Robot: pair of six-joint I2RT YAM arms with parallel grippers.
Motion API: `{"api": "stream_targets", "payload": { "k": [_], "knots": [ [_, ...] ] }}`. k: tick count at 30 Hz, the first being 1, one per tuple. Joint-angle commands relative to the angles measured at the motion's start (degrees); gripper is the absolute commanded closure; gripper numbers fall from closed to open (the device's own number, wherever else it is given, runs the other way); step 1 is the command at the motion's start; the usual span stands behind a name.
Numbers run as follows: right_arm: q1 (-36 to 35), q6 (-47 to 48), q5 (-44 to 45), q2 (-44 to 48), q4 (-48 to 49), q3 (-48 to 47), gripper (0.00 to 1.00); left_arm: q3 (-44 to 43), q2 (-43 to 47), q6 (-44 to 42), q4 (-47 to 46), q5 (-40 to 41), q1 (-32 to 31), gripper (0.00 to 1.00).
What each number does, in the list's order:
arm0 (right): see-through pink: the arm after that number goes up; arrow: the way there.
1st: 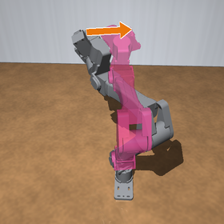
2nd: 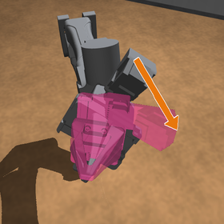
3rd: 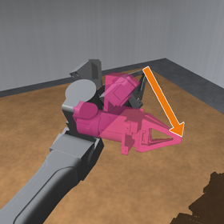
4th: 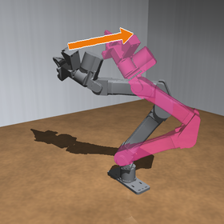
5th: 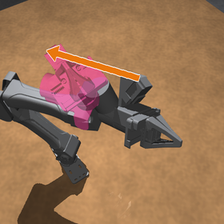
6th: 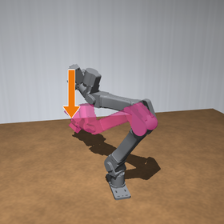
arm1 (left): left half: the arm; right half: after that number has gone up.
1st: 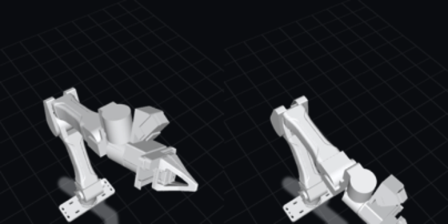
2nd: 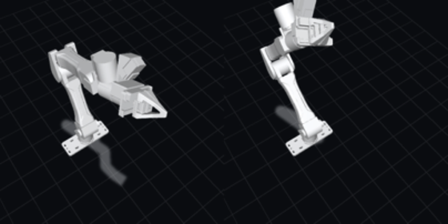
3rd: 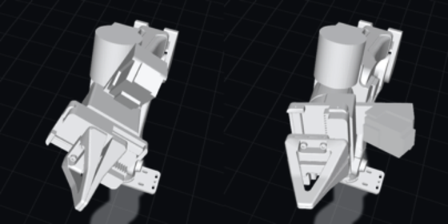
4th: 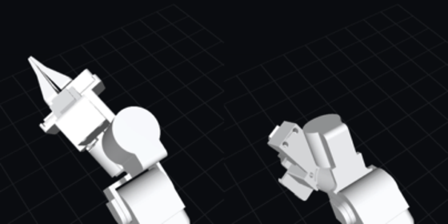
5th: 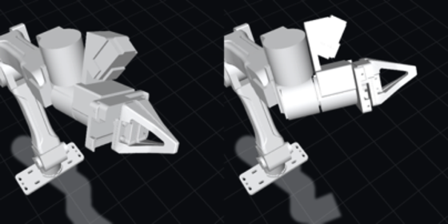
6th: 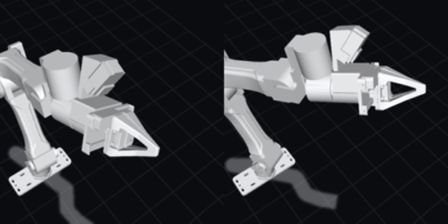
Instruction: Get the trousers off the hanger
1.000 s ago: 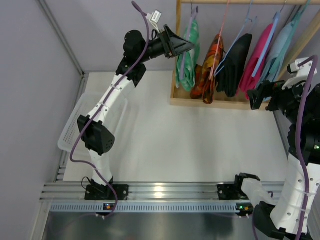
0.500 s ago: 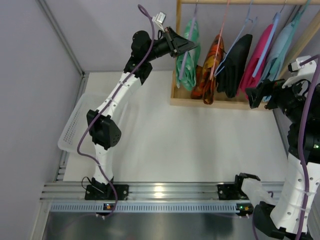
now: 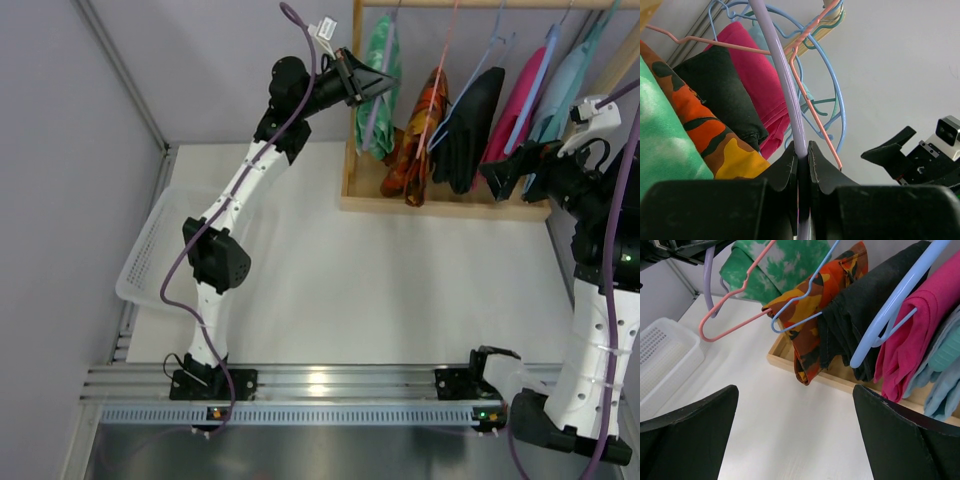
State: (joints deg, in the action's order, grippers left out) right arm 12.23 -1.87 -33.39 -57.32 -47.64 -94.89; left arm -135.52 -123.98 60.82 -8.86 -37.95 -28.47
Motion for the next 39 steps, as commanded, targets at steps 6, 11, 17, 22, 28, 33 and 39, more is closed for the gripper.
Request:
{"api": "stream_targets", "payload": {
  "k": [6, 11, 17, 22, 28, 33, 39],
  "knots": [
    [0.52, -5.07, -5.11, 0.37, 8.78, -0.12, 0.01, -4.05, 10.42, -8.51, -16.62, -0.45, -1.24, 1.0],
    [0.52, -6.57, -6.77, 0.19, 10.28, -0.64, 0.01, 2.34, 14.2, -11.16, -20.39, -2.74, -2.99, 1.0],
    [0.51, -7.8, -8.27, -0.16, 11.51, -1.08, 0.01, 4.21, 16.58, -12.39, -23.04, -3.0, -3.44, 1.0],
    [0.43, -14.29, -9.42, -0.25, 15.9, -1.09, 0.01, 18.16, 23.07, -12.3, -23.04, -3.53, -4.58, 1.0],
    [-0.01, -28.26, -9.94, -1.03, 26.62, 4.27, 0.01, 37.24, 32.04, -13.7, -23.04, -2.48, -6.86, 1.0],
    [-3.08, -38.19, -9.86, -4.46, 33.91, 5.06, 0.05, 49.79, 38.89, -15.98, -23.04, 1.47, -8.18, 1.0],
    [-15.72, -39.96, -3.18, -7.71, 38.22, 4.8, 0.08, 57.38, 46.72, -17.48, -23.04, 6.66, -8.8, 1.0]
  ]
}}
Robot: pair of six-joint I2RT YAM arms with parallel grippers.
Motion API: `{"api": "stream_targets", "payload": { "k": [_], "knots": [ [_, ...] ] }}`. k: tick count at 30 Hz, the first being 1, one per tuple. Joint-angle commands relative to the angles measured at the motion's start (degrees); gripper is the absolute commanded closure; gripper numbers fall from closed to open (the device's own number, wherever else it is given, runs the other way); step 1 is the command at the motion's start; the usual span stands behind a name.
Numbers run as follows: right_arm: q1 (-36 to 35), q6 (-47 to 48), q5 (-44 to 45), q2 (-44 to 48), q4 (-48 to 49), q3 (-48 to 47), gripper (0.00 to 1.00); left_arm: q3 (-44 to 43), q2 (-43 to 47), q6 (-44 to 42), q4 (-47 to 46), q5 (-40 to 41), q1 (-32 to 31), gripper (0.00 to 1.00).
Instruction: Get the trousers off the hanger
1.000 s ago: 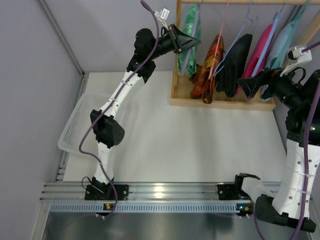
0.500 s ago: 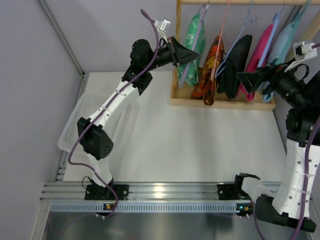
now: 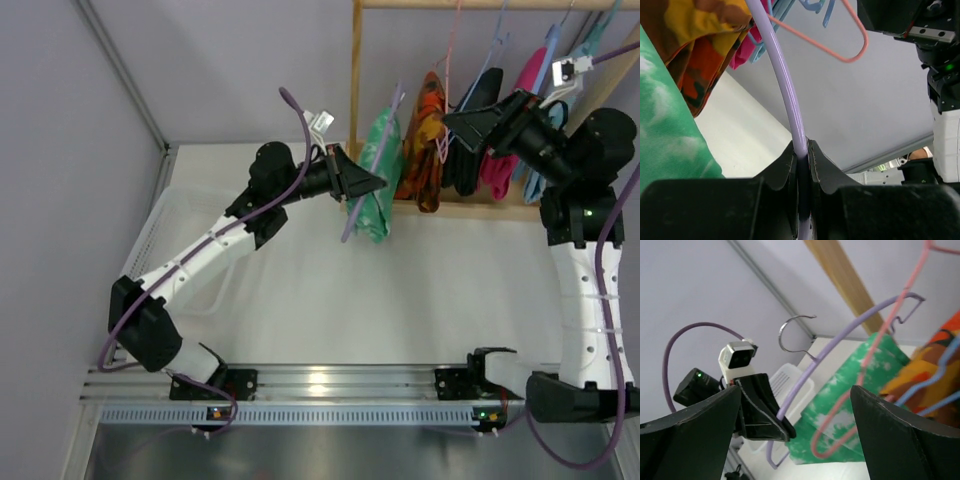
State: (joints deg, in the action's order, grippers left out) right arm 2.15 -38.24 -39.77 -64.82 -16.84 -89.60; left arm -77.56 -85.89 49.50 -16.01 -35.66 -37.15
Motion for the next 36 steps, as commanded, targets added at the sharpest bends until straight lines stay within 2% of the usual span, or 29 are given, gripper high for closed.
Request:
{"api": "stream_targets", "payload": {
  "k": [1, 9, 16, 21, 24, 25, 27, 28, 30, 31, 32, 34, 35, 36],
  "knots": [
    [-8.89, -3.86, 4.08, -1.18, 7.78, -0.49, 0.08, -0.49, 9.33, -6.6, -15.89, 4.28, -0.12, 1.0],
    [-24.8, -7.47, 9.35, -8.38, 11.39, -1.54, 0.1, 1.36, 14.87, -9.77, -15.89, 9.29, -0.21, 1.0],
    [-30.62, -9.66, 8.48, -13.57, 15.26, -3.29, 0.13, 1.71, 16.36, -9.86, -15.45, 9.21, -0.21, 1.0],
    [-32.12, -10.19, 7.69, -15.6, 16.31, -6.72, 0.19, 3.29, 16.8, -9.24, -15.02, 8.59, -0.21, 1.0],
    [-33.09, -10.36, 7.51, -15.95, 16.31, -7.25, 0.32, 3.64, 16.98, -8.89, -15.02, 8.24, -0.21, 1.0],
    [-33.61, -10.54, 7.34, -15.95, 16.31, -7.17, 0.44, 3.82, 16.98, -8.8, -15.02, 7.98, -0.29, 1.0],
    [-34.4, -10.8, 6.64, -16.13, 17.79, -7.08, 0.57, 4.52, 17.07, -8.63, -15.02, 7.8, -0.3, 1.0],
    [-34.76, -10.89, 6.46, -16.22, 18.07, -7.16, 0.69, 4.7, 17.24, -8.97, -14.93, 7.8, -0.3, 1.0],
    [-35.2, -10.89, 6.02, -16.22, 18.16, -7.17, 0.81, 4.87, 17.94, -10.72, -13.35, 7.8, -0.3, 1.0],
    [-35.11, -11.07, 5.76, -16.22, 18.07, -7.08, 0.95, 4.87, 18.38, -11.87, -12.48, 7.71, -0.3, 1.0],
    [-35.2, -11.15, 5.67, -16.04, 17.72, -7.08, 1.0, 5.22, 18.91, -15.62, -10.29, 7.8, -0.3, 0.9],
    [-35.11, -11.24, 4.36, -15.69, 17.72, -6.82, 1.0, 5.84, 22.15, -21.25, -7.56, 8.58, -0.3, 0.8],
    [-35.11, -11.42, 3.91, -15.52, 18.24, -6.81, 1.0, 6.62, 23.3, -27.55, -2.85, 9.98, -0.3, 0.72],
    [-35.11, -11.85, 3.56, -14.99, 18.51, -6.81, 1.0, 7.07, 24.96, -31.09, -0.54, 11.39, -0.3, 0.55]
  ]
}}
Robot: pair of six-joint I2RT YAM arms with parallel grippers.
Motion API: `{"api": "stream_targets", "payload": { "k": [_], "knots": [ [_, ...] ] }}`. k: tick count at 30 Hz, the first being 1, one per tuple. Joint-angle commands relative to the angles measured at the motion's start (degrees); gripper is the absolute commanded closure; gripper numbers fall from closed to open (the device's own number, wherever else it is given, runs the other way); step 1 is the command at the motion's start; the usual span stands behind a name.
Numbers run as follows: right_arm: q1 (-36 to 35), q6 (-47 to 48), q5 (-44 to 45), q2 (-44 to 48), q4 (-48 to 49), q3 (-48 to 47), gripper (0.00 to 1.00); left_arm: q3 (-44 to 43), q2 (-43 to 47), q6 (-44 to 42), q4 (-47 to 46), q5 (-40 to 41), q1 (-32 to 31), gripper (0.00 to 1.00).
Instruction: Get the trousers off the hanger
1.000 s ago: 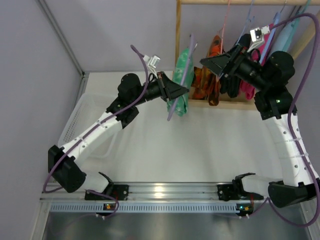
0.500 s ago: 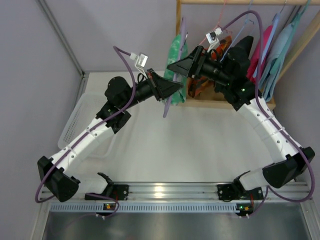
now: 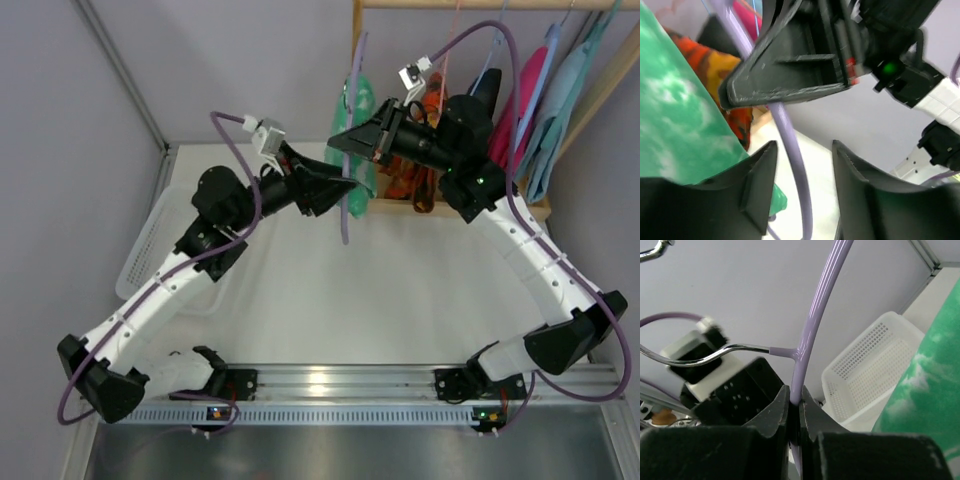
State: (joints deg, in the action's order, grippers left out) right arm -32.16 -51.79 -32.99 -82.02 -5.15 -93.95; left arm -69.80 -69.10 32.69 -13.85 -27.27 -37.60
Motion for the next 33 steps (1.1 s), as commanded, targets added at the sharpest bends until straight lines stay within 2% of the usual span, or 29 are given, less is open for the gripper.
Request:
{"api": "stream_targets", "payload": {
  "k": [1, 2, 3, 4, 8, 9, 10, 11, 14, 20, 27, 33],
  "knots": [
    [-0.71, 1.26, -3.74, 2.47, 7.08, -2.29, 1.0, -0.17, 10.98, -17.97, 0.19, 4.23, 0.25, 0.43],
    [-0.62, 0.3, -3.92, 2.74, 7.95, -2.2, 1.0, 1.49, 12.83, -25.4, 4.49, 7.37, 0.25, 0.37],
    [-0.53, -0.06, -4.18, 3.35, 8.31, -2.11, 1.0, 2.64, 14.42, -28.79, 6.44, 9.14, 0.25, 0.33],
    [-0.45, -1.2, -4.53, 3.88, 8.92, -1.76, 1.0, 5.26, 17.91, -34.65, 9.25, 13.42, 0.25, 0.32],
    [-0.36, -5.5, -5.76, 4.94, 11.03, 0.87, 1.0, 13.25, 25.84, -45.13, 12.96, 15.32, 0.25, 0.22],
    [-0.44, -6.56, -5.94, 5.2, 11.38, 1.75, 1.0, 14.77, 27.08, -46.56, 13.58, 14.79, 0.25, 0.16],
    [-0.36, -8.48, -6.38, 5.2, 12.0, 2.1, 1.0, 16.26, 29.0, -47.62, 13.58, 14.09, 0.25, 0.04],
    [-0.36, -9.46, -6.47, 5.2, 12.35, 2.28, 1.0, 19.06, 29.63, -49.54, 13.58, 13.65, 0.25, 0.02],
    [-0.36, -12.8, -7.7, 4.5, 13.06, 2.2, 1.0, 22.94, 29.64, -52.19, 12.97, 13.29, 0.25, 0.02],
    [-0.44, -17.37, -12.62, 3.53, 17.26, 2.1, 1.0, 27.96, 27.18, -52.47, 3.67, 10.22, 0.25, 0.02],
    [-0.36, -18.96, -15.52, 3.44, 19.38, 4.39, 1.0, 27.44, 21.56, -51.15, -2.58, 5.74, 0.16, 0.02],
    [-0.36, -19.93, -16.23, 2.65, 20.62, 4.57, 1.0, 25.15, 16.63, -48.25, -6.36, 5.29, -0.54, 0.02]
  ]
}}
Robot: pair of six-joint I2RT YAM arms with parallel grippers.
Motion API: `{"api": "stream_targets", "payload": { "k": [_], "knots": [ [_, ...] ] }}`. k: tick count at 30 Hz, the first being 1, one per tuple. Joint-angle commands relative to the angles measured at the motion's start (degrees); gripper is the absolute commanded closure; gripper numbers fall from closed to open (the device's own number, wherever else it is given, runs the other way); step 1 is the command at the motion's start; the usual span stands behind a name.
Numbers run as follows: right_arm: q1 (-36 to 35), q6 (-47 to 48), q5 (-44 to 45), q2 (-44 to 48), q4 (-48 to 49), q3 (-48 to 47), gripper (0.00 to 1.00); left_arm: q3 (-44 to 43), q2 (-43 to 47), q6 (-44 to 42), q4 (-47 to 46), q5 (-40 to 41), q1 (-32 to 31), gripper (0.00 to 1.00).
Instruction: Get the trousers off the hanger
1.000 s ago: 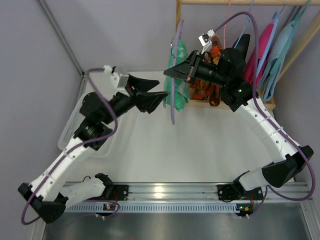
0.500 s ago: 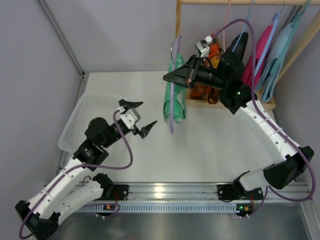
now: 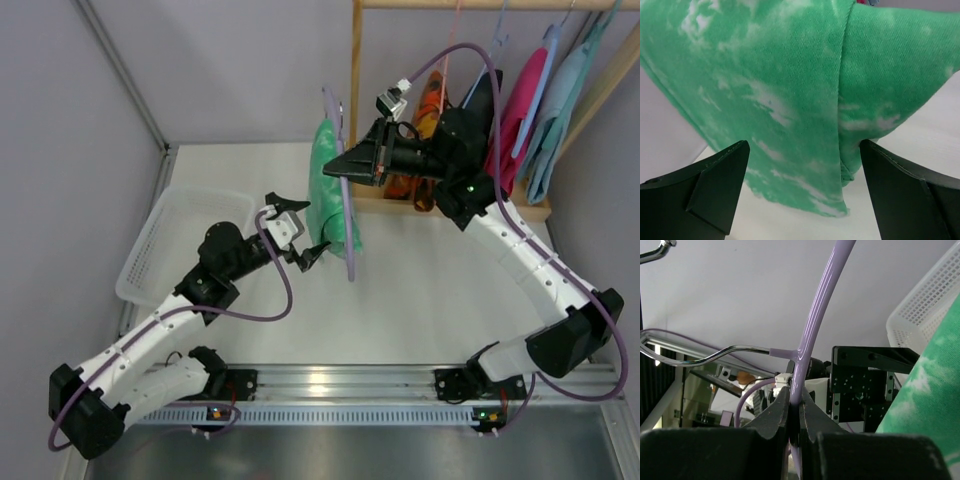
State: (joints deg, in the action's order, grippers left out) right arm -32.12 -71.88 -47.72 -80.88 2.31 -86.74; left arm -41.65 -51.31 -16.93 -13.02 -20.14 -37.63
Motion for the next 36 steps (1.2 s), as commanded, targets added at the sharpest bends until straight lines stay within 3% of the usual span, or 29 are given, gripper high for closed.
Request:
{"api": "stream_targets", "payload": {
  "k": [1, 18, 21, 22, 26, 29, 32, 36],
  "knots": [
    [-0.49, 0.16, -1.41, 1.52, 13.08, -2.91, 1.0, -3.17, -1.34, 1.55, -7.72, -2.01, -1.21, 0.02],
    [-0.4, 2.36, -0.7, 0.29, 10.7, -3.44, 1.0, -5.11, -1.16, 4.89, -7.99, 5.02, -5.44, 0.02],
    [-0.4, 2.62, -0.79, 0.29, 10.44, -3.26, 1.0, -6.42, -2.04, 4.71, -7.99, 6.51, -5.44, 0.09],
    [-0.49, 2.79, -0.97, 0.29, 10.35, -3.26, 1.0, -6.6, -2.21, 4.62, -7.99, 7.04, -5.53, 0.18],
    [-0.49, 3.76, -1.32, 0.29, 10.17, -2.47, 1.0, -6.26, -1.87, 2.26, -7.9, 7.58, -5.53, 0.42],
    [-0.4, 4.29, -2.11, 0.02, 10.61, -1.68, 1.0, -4.85, -0.02, -0.29, -6.95, 5.21, -5.44, 0.48],
    [0.21, 4.9, -3.07, -0.5, 10.7, -0.89, 1.0, -5.02, 1.38, -2.23, -3.7, 3.36, -5.44, 0.46],
    [0.92, 4.46, -4.66, -0.86, 11.32, -0.1, 1.0, -5.2, 2.62, -4.95, -0.53, 0.72, -5.53, 0.34]
  ]
}}
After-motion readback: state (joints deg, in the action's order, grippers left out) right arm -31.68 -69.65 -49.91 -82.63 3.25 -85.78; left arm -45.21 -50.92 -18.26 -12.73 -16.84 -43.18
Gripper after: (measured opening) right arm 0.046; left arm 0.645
